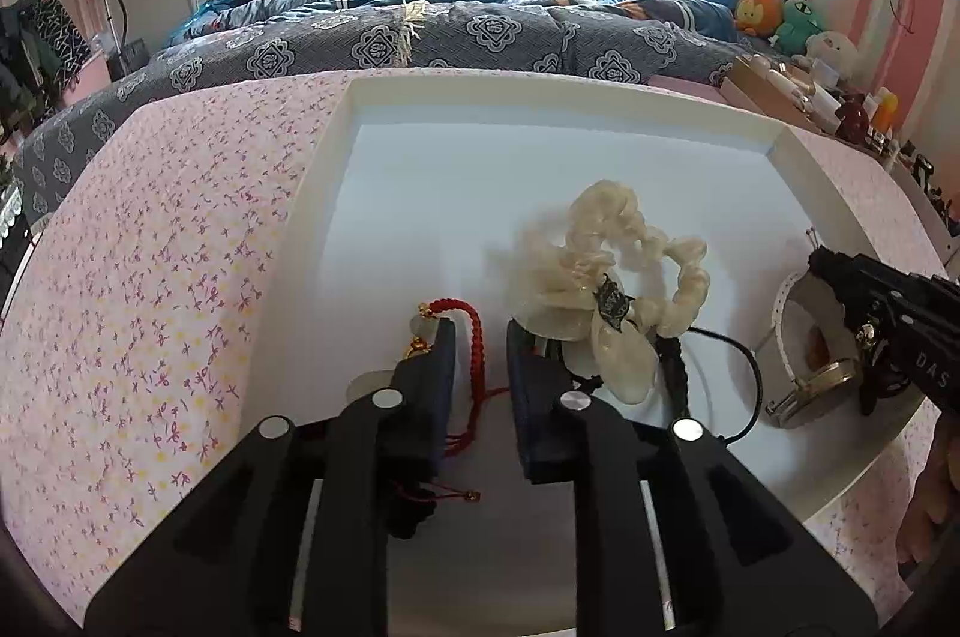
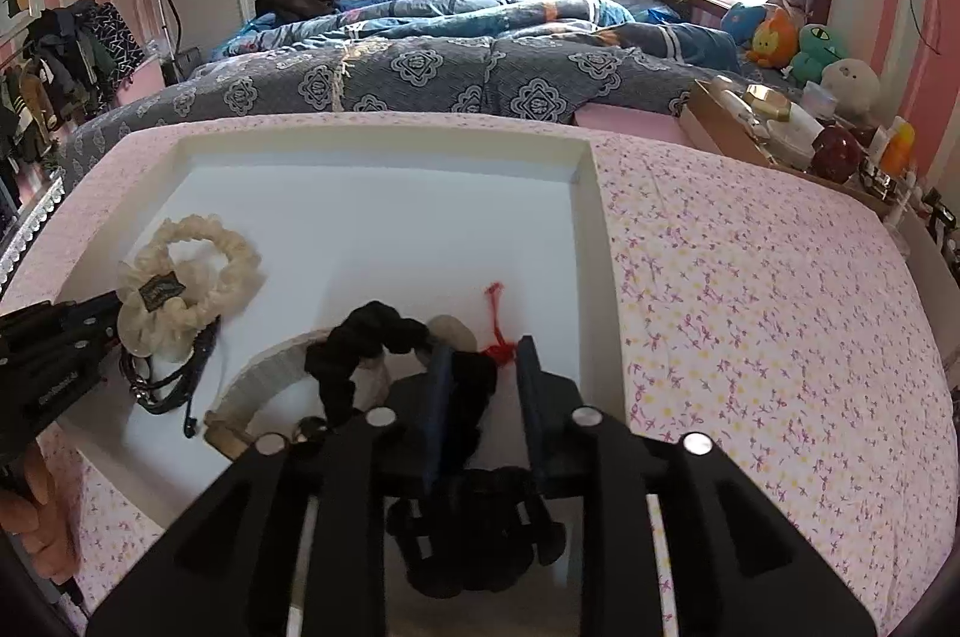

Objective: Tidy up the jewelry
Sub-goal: 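Lower both bracelets into the tray and open both tools, then withdraw both tools from the tray toward the remaining pendant and keychain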

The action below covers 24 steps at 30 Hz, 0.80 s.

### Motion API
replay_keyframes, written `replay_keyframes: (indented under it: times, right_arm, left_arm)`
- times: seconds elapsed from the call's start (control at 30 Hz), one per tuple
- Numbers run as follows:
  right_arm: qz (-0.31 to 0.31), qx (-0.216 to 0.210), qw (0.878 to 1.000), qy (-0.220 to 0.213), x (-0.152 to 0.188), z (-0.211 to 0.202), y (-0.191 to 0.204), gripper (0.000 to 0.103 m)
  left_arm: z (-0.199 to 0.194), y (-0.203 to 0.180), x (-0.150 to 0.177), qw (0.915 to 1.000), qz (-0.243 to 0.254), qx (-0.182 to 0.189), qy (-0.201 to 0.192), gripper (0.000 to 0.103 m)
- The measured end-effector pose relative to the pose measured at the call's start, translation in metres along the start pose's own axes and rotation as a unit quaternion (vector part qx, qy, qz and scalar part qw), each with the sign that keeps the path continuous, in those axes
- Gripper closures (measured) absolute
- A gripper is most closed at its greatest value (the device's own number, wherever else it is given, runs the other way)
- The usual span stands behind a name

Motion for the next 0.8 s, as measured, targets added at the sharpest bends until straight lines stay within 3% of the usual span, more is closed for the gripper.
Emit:
replay_keyframes:
  times: [0.07,0.37,0.5,0.6,0.8]
  right_arm:
    - [0.003,-0.001,1.000,0.001,0.000,0.001,-0.001,0.077]
    - [0.010,-0.002,1.000,-0.013,-0.007,-0.007,-0.002,0.076]
    - [0.013,-0.004,1.000,-0.020,-0.011,-0.012,-0.003,0.075]
    - [0.015,-0.008,0.999,-0.031,-0.015,-0.017,-0.003,0.075]
    - [0.016,-0.012,0.999,-0.038,-0.019,-0.024,-0.002,0.075]
  left_arm:
    - [-0.001,-0.004,0.001,0.9999,0.011,-0.001,0.000,0.077]
    - [-0.003,-0.003,0.003,0.9999,0.013,-0.004,0.000,0.073]
    - [-0.004,0.000,0.003,1.0000,0.003,-0.005,-0.003,0.067]
    - [-0.012,0.009,0.000,0.9995,-0.016,-0.013,-0.023,0.055]
    - [-0.018,0.012,-0.001,0.9992,-0.023,-0.011,-0.032,0.051]
Point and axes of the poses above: each gripper's, at about its wrist camera, not at the fingertips, and z roughly the way its jaws point, y to its left, x to its underside, the point moved 9 cm from there along z, roughly the way its jaws point, and after that the axes turned 4 degrees about -y, right-handed, at the moved point
